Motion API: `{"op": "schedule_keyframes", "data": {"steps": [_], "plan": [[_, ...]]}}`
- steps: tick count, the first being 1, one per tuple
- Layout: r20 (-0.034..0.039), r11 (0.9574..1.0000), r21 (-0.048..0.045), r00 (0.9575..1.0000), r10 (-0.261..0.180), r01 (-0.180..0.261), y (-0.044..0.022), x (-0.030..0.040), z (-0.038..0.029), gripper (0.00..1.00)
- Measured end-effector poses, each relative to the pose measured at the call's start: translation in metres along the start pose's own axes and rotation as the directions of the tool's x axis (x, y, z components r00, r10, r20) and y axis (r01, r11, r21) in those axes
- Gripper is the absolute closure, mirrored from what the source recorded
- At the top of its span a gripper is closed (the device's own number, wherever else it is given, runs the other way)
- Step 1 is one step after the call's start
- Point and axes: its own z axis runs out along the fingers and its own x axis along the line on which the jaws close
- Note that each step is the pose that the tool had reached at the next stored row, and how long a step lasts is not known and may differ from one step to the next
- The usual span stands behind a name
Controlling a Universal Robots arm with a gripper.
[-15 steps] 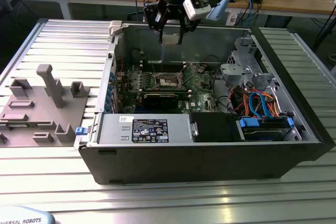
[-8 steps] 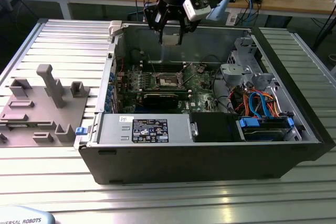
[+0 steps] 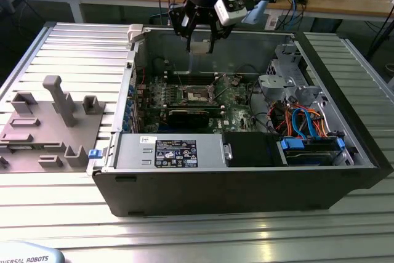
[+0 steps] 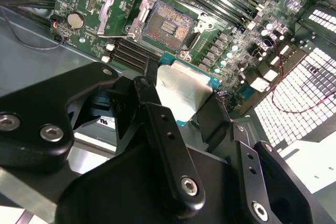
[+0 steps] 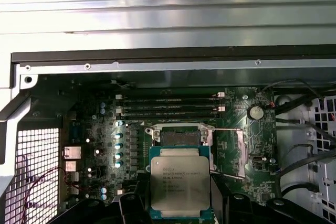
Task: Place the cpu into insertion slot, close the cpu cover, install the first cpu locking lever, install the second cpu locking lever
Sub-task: 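Place the cpu into insertion slot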
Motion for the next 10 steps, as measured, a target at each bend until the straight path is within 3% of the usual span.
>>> {"op": "schedule_keyframes", "data": {"steps": [10], "plan": [[0.0000,1.0000,0.0000,1.0000,0.000,0.000,-0.0002,0.0000,0.0026,0.46]]}}
